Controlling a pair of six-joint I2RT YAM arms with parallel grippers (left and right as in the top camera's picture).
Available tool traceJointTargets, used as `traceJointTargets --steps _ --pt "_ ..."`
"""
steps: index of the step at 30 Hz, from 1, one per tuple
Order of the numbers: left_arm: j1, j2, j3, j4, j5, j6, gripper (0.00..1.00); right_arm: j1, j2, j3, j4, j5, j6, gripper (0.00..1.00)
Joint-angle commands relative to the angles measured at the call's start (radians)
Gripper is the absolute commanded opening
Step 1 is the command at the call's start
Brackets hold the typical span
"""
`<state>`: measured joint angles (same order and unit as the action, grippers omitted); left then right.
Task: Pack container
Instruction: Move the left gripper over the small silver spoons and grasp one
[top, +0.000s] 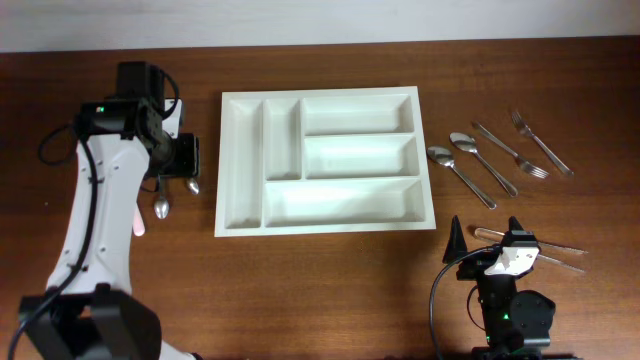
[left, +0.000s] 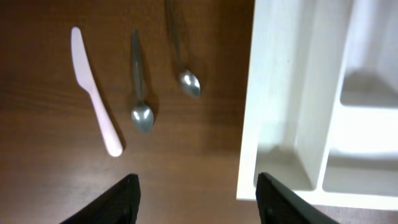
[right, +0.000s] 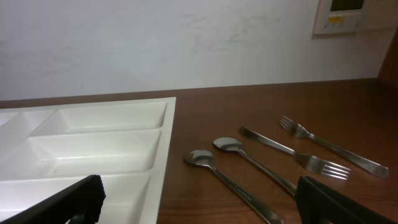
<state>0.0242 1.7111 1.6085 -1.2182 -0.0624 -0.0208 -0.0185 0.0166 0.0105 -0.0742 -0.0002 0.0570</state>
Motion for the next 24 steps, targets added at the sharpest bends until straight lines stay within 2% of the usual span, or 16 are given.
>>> traceJointTargets --steps 1,6,12,20,23,24 --pt "-0.002 0.042 0.019 0.023 0.011 -0.071 0.61 0.006 -0.006 -0.005 -0.006 0.006 0.008 0.99" --pt "0.005 0.095 0.016 0.101 0.011 -0.094 0.56 0.006 -0.006 -0.005 -0.005 0.006 0.008 0.99" --pt "0.043 0.18 0.016 0.168 0.016 -0.152 0.56 0.006 -0.006 -0.005 -0.006 0.006 0.008 0.99" --pt "0.075 0.348 0.016 0.253 0.028 -0.151 0.54 0.006 -0.006 -0.005 -0.005 0.006 0.008 0.99" --pt "0.075 0.388 0.016 0.291 0.054 -0.151 0.49 0.006 -0.006 -0.005 -0.005 0.006 0.008 0.99" --pt "0.075 0.408 0.016 0.31 0.068 -0.15 0.45 0.006 -0.006 -0.005 -0.005 0.006 0.008 0.99"
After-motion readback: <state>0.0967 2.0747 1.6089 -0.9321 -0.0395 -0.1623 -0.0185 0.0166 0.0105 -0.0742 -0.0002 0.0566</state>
